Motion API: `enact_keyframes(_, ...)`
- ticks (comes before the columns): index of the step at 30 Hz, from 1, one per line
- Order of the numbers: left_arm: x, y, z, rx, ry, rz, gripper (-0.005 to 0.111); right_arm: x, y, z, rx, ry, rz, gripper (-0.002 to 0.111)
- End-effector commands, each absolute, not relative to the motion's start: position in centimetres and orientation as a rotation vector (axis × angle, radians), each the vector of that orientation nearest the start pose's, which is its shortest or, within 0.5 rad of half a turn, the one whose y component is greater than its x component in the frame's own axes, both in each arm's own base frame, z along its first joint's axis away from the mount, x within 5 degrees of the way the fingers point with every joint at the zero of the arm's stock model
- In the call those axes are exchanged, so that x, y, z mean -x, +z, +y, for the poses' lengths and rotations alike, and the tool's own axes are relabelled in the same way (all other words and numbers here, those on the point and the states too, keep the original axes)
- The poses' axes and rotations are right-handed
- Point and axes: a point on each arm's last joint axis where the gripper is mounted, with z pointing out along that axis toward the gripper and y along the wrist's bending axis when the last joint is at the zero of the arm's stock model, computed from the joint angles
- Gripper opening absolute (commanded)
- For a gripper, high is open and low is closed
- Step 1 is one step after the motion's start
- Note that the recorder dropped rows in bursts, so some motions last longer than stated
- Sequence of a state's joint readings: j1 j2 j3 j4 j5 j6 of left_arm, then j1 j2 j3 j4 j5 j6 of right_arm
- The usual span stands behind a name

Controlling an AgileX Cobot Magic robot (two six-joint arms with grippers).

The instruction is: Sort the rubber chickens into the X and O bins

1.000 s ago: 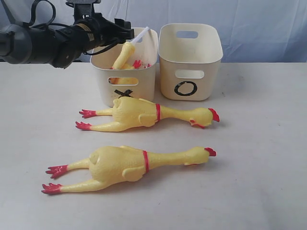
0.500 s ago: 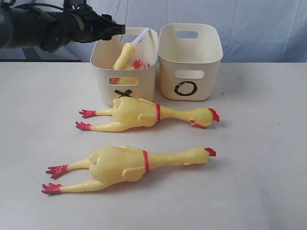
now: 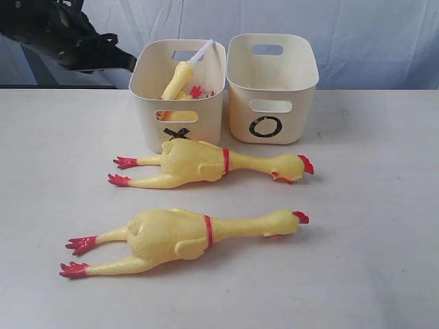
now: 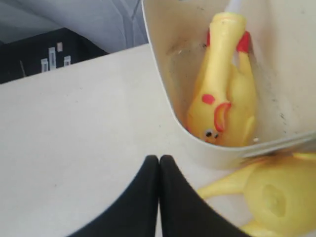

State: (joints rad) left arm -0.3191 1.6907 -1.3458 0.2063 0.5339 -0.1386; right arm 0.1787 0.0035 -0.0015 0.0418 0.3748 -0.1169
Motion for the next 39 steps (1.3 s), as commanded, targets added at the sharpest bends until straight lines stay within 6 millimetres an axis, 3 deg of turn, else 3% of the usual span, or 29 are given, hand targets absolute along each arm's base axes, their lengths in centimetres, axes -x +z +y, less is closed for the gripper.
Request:
enact_keyframes(1,-32.8,29.1,-10.5,-0.442,-0.074,2.348,0.0,-5.2,18.1,1.1,0.25,0.086,1.829,-0.001)
enact_keyframes(7,-27.7,27.0,-9.0,-0.44,-0.095,2.291,0.0,-5.2,18.1,1.1,0.25,0.086,1.829,-0.001)
enact_keyframes(11,-24.8,26.9,-8.4,-0.31,-0.216,2.199,0.0,-5.2,18.1,1.1,0.25,0.086,1.829,-0.001)
enact_keyframes(18,-21.2,28.7,-7.2,-0.274,-0.251,2.086,0.0,-5.2,18.4,1.4,0.187,0.175,1.801,-0.001)
enact_keyframes(27,-16.6,31.9,-5.7,-0.281,-0.26,2.002,0.0,-5.4,20.3,1.5,-0.095,0.464,1.613,-0.001)
enact_keyframes(33,-13.0,33.8,-4.6,-0.286,-0.264,1.923,0.0,-5.5,21.1,1.1,-0.077,0.389,1.513,-0.001)
enact_keyframes(39,-10.2,34.4,-3.5,-0.309,-0.231,1.896,0.0,-5.5,21.2,1.1,-0.08,0.388,1.505,-0.001)
